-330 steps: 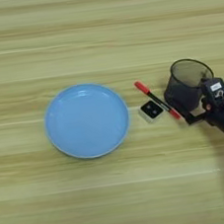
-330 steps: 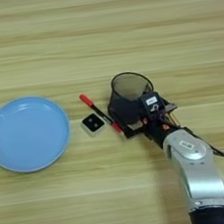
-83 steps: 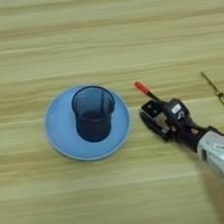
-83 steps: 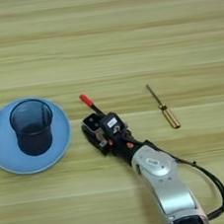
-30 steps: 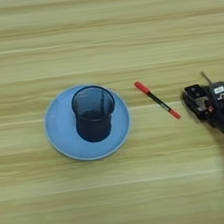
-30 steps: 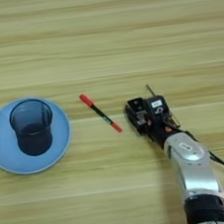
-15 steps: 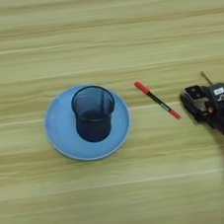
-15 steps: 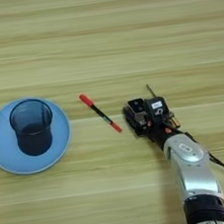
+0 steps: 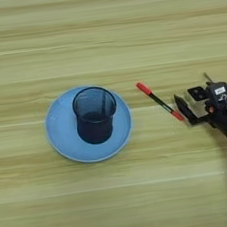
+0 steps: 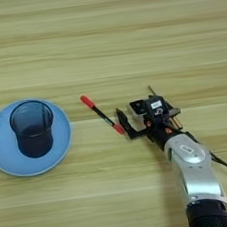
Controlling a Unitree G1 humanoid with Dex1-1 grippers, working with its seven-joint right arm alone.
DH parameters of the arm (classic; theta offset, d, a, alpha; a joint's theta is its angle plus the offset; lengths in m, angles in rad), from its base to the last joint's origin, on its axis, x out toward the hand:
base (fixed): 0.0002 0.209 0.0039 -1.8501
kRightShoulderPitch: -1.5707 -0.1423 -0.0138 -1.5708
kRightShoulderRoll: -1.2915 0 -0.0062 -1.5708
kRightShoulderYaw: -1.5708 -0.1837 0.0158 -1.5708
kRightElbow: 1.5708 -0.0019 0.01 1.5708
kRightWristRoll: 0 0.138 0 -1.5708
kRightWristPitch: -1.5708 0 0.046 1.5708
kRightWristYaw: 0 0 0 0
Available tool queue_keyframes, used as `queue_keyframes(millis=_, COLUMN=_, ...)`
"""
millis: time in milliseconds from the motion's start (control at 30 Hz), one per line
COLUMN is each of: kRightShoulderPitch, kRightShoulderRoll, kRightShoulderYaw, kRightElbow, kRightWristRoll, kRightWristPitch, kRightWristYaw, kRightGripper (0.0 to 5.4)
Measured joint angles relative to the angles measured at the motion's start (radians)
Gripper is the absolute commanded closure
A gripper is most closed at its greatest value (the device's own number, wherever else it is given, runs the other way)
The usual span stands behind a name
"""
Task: Move the objects on the table
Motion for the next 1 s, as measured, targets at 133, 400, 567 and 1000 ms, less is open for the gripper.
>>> queue_keyframes(millis=133, kRightShoulderPitch=0.02, kRightShoulderRoll=0.0, kRightShoulderYaw=0.0, kRightElbow=-0.06, kRightWristRoll=0.001, kRightWristPitch=0.018, kRightWristYaw=-0.001, kRightGripper=0.03)
queue_keyframes(millis=400, kRightShoulderPitch=0.101, kRightShoulderRoll=0.005, kRightShoulderYaw=0.023, kRightElbow=-0.299, kRightWristRoll=0.002, kRightWristPitch=0.064, kRightWristYaw=0.009, kRightGripper=0.03)
queue_keyframes(millis=567, kRightShoulderPitch=0.159, kRightShoulderRoll=0.005, kRightShoulderYaw=0.053, kRightElbow=-0.426, kRightWristRoll=0.001, kRightWristPitch=0.094, kRightWristYaw=0.035, kRightGripper=0.03)
queue_keyframes(millis=1000, kRightShoulderPitch=0.187, kRightShoulderRoll=0.0, kRightShoulderYaw=0.112, kRightElbow=-0.431, kRightWristRoll=-0.022, kRightWristPitch=0.105, kRightWristYaw=0.068, kRightGripper=0.03)
